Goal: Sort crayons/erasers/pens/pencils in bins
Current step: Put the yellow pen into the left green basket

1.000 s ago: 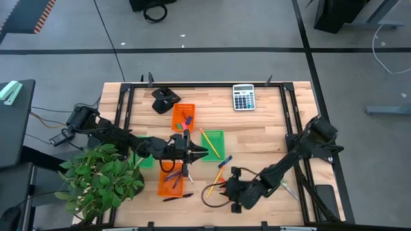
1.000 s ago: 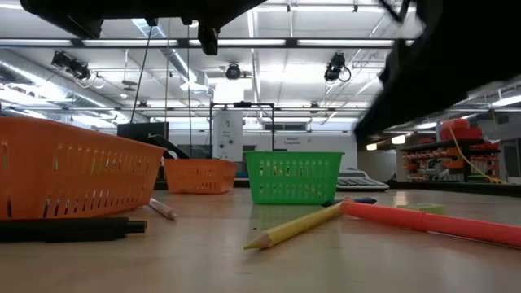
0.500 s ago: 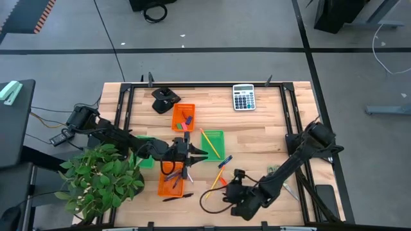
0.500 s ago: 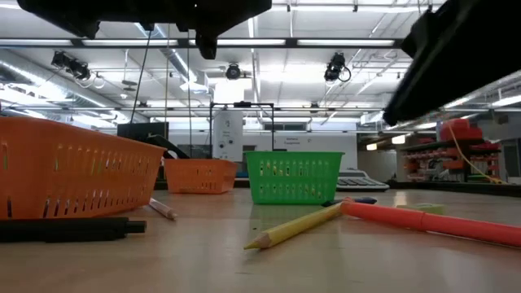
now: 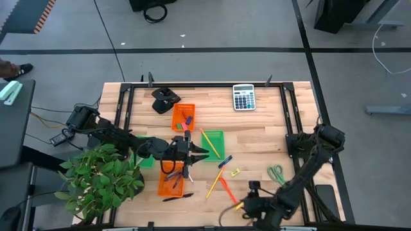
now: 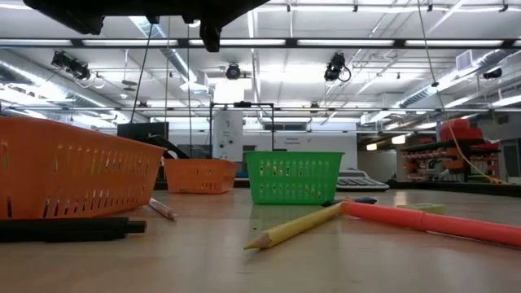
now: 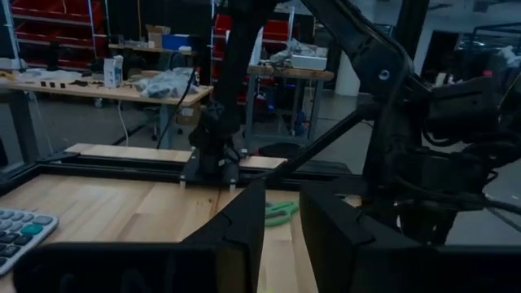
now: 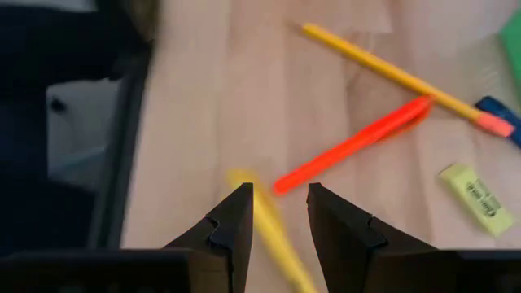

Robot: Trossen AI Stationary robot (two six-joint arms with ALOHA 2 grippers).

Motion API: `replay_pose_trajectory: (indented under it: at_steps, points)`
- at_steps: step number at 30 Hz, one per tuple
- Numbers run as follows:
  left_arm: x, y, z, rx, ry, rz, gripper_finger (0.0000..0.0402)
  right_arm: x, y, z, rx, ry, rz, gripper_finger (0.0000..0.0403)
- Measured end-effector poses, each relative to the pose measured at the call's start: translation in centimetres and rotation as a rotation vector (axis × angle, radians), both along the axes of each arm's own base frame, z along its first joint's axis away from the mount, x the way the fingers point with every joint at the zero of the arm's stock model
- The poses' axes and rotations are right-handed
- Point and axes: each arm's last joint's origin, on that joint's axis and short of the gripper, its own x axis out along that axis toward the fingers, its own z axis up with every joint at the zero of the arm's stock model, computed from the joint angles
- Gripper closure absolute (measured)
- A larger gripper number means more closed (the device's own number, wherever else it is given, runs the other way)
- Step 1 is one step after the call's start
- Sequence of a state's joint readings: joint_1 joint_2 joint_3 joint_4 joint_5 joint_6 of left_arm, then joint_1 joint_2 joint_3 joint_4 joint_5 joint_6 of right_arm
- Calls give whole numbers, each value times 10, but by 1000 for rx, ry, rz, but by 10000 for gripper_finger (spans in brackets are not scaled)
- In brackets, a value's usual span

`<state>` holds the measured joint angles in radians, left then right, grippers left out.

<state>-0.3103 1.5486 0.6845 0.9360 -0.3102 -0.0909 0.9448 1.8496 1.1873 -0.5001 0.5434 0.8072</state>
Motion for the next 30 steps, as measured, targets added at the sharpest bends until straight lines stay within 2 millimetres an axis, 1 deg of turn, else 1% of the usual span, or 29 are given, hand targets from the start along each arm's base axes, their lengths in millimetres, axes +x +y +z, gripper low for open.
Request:
replay_pose_trajectory:
  at_steps: [5,10,13,17,20,24,30]
  points:
    - [0,0,2,-56,-14,4,315,-23,13,-5,-30,1,90,278]
    - [0,0,2,-111,-17,0,311,-37,14,-18,-101,-90,120,278]
    - [-1,-4,2,-146,-11,-14,313,-41,8,-32,-98,-124,119,278]
    - [-3,-11,0,-147,9,-38,318,-41,-4,-53,-1,-141,104,278]
    - [-4,-14,-2,-142,26,-45,321,-41,-13,-63,27,-175,109,278]
    - [-4,-14,-5,-131,57,-43,320,-40,-24,-68,14,-197,122,278]
    - [-4,-13,-12,-86,127,-12,324,-43,-31,-75,-5,-177,156,278]
